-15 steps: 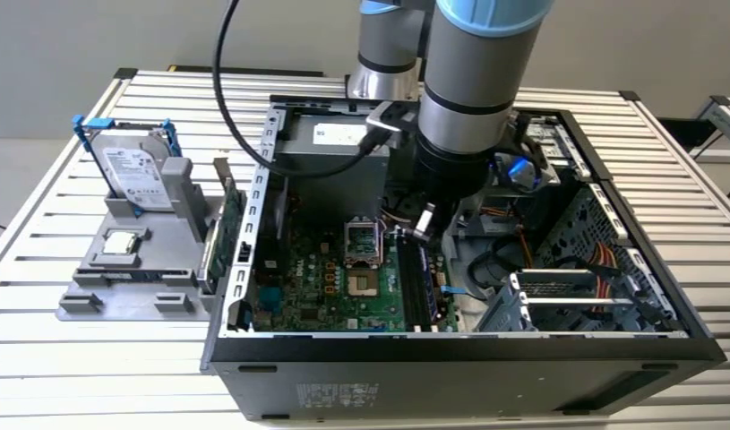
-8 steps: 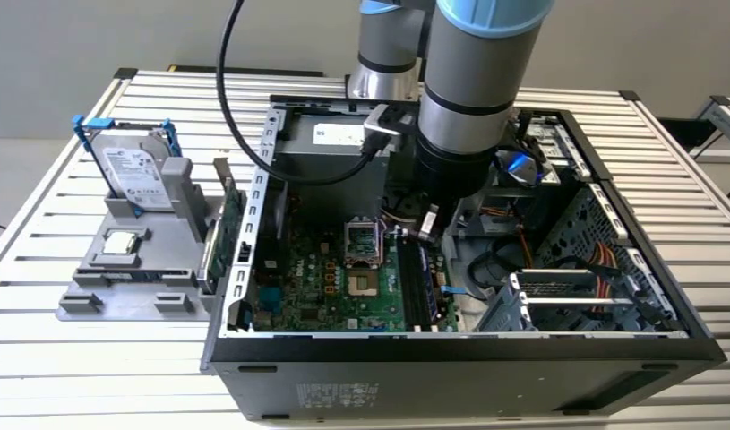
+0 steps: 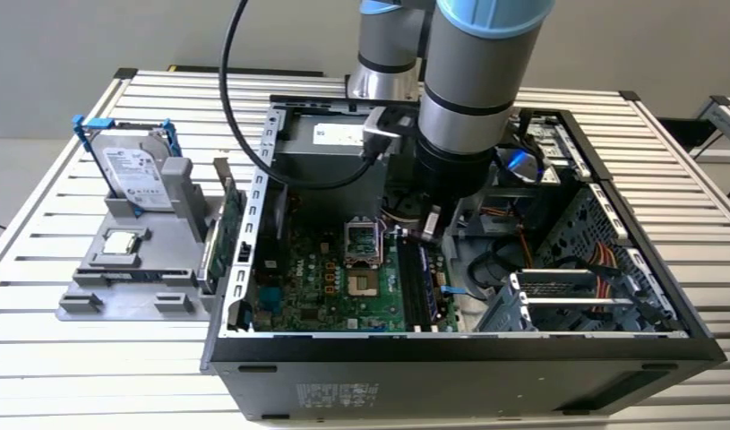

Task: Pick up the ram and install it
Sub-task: 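Press down the ram until it locks into place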

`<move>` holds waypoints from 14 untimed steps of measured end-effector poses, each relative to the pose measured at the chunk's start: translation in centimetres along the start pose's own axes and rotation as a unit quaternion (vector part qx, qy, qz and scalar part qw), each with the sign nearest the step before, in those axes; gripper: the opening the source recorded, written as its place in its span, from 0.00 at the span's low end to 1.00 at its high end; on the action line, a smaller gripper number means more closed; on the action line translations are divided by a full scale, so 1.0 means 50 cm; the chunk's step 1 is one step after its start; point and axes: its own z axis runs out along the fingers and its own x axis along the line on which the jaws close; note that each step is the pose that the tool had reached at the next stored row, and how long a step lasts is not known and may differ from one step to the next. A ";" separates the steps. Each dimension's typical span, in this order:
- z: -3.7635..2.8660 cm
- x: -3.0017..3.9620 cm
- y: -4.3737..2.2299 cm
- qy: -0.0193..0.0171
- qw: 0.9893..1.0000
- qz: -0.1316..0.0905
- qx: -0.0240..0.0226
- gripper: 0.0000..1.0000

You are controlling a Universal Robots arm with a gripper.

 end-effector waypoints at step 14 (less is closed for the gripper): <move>0.000 0.000 0.000 -0.003 0.998 -0.064 -0.002 0.00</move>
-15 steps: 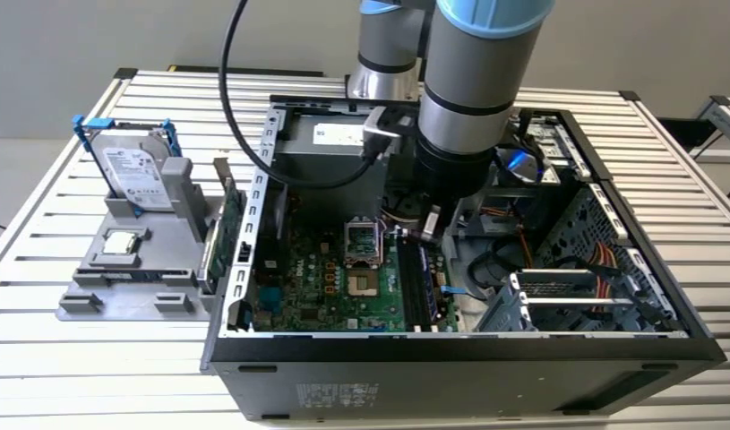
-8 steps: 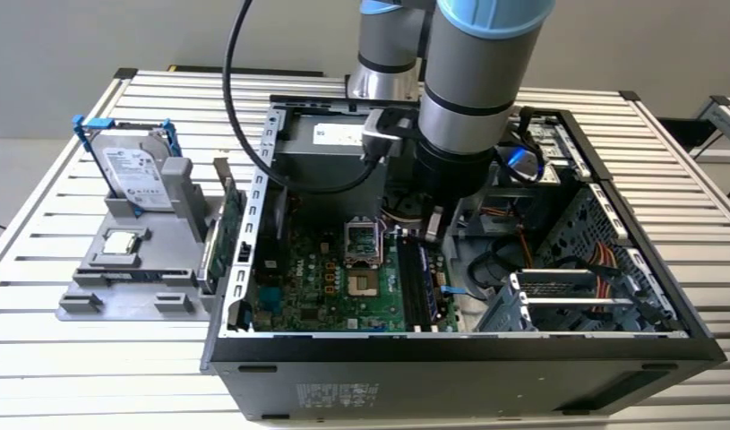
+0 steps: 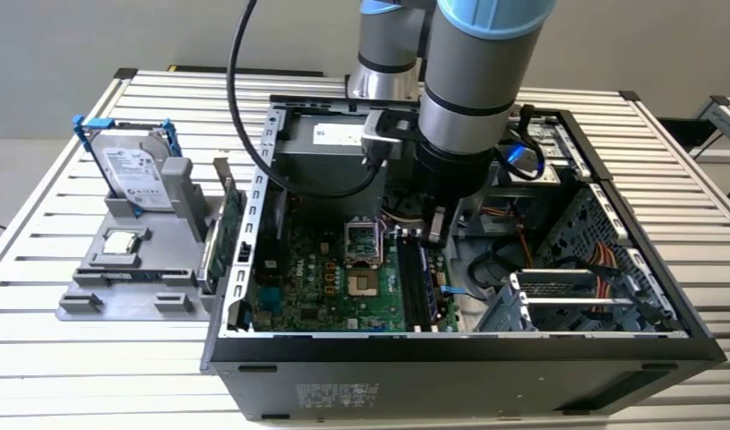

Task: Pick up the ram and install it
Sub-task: 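Press down the ram until it locks into place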

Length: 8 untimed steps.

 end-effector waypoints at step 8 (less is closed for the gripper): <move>0.000 0.000 0.000 -0.002 0.999 -0.049 -0.002 0.00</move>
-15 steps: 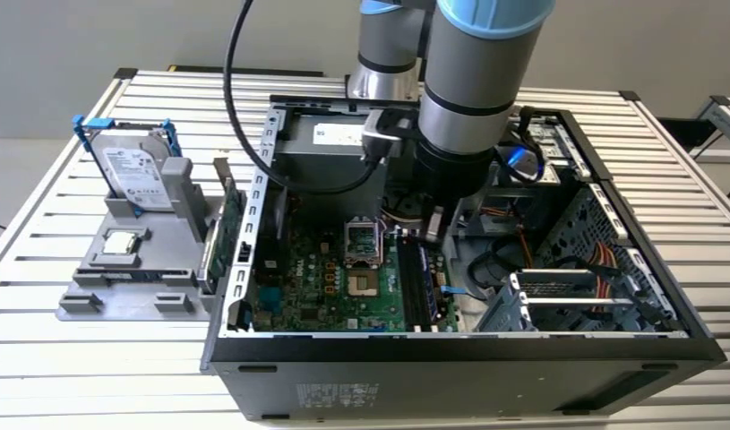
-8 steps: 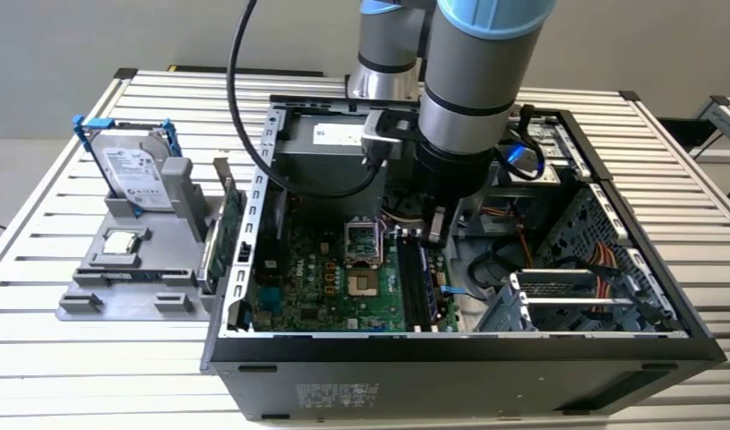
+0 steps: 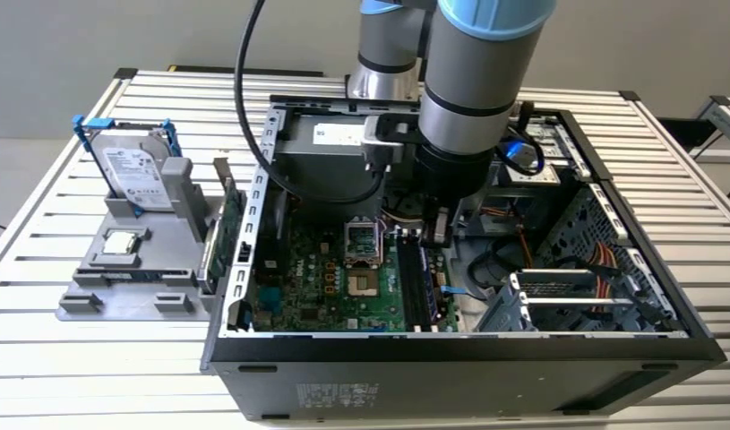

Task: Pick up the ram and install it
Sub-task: 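Press down the ram until it locks into place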

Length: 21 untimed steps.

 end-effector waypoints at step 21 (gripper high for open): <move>0.007 -0.002 -0.009 -0.002 0.999 -0.043 -0.002 0.00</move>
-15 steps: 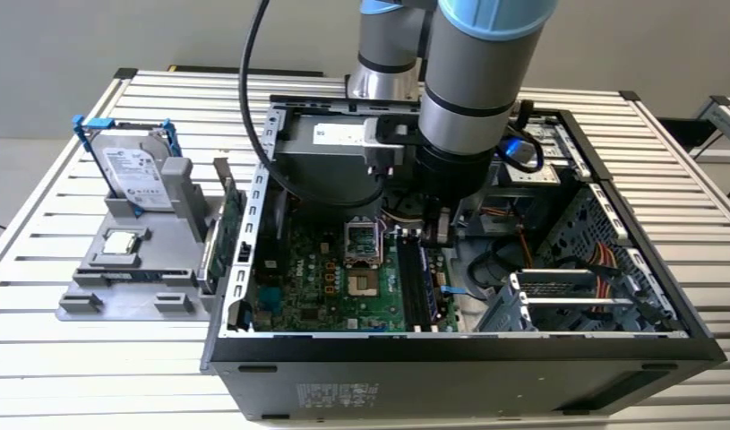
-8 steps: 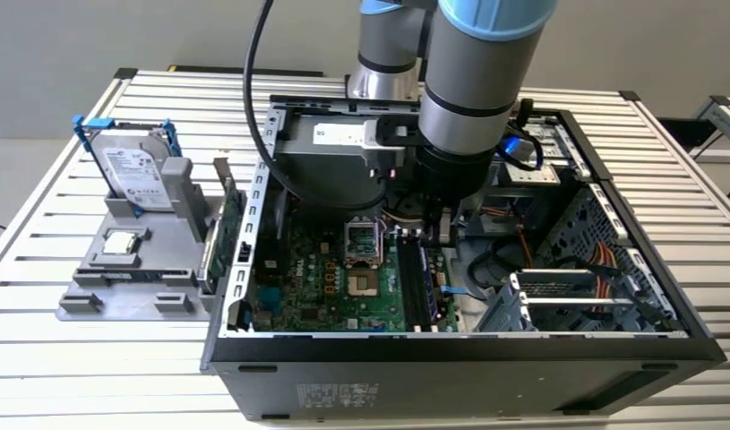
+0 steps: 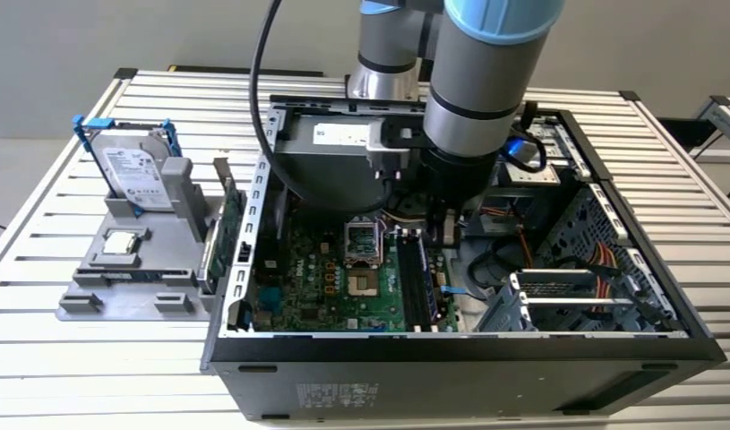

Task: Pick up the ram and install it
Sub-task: 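Press down the ram until it locks into place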

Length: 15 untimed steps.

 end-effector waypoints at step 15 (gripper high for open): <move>0.040 0.001 0.002 0.006 1.000 -0.001 0.001 0.00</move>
